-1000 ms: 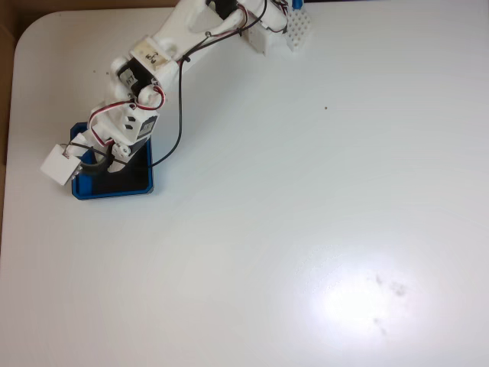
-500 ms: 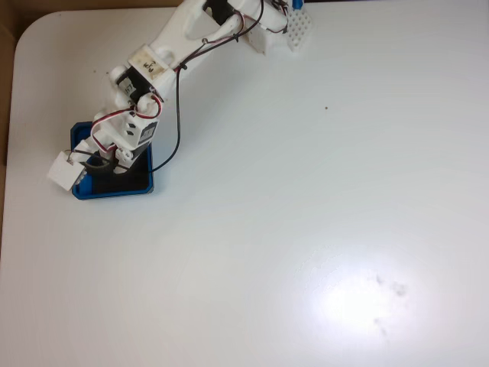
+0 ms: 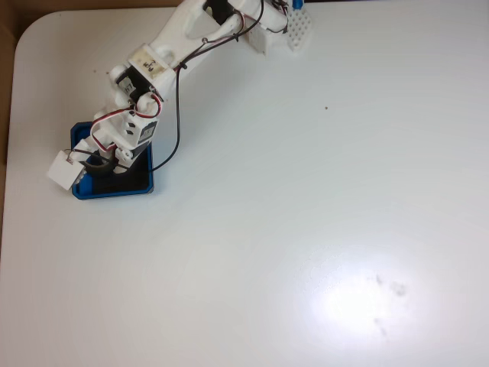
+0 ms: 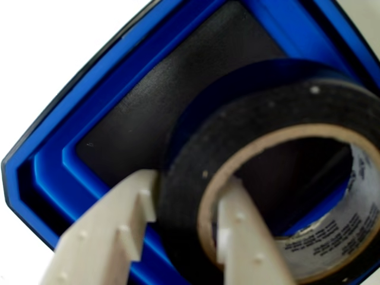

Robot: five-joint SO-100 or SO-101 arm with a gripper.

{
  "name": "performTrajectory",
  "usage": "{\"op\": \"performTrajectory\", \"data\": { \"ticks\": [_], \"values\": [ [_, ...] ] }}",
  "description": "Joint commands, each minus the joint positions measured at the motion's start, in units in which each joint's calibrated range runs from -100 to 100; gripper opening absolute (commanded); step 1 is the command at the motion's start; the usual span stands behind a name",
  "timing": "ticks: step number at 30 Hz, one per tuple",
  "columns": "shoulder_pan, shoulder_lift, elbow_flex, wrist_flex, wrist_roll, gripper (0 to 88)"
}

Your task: Pick the black tape roll and drop it in the blue box

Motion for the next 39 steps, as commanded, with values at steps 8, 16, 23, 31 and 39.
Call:
{"op": "performTrajectory", "data": {
  "ticks": [8, 16, 23, 31, 39],
  "values": [
    [0.7, -1.3, -3.4, 0.2, -0.3, 8.5],
    [0.6, -1.4, -3.4, 0.2, -0.4, 9.5],
    [0.7, -1.4, -3.4, 0.2, -0.4, 13.6],
    [0.9, -4.7, -1.8, -0.1, -0.4, 13.6],
    [-0.1, -30.1, 25.0, -3.2, -0.5, 13.6]
  ]
}}
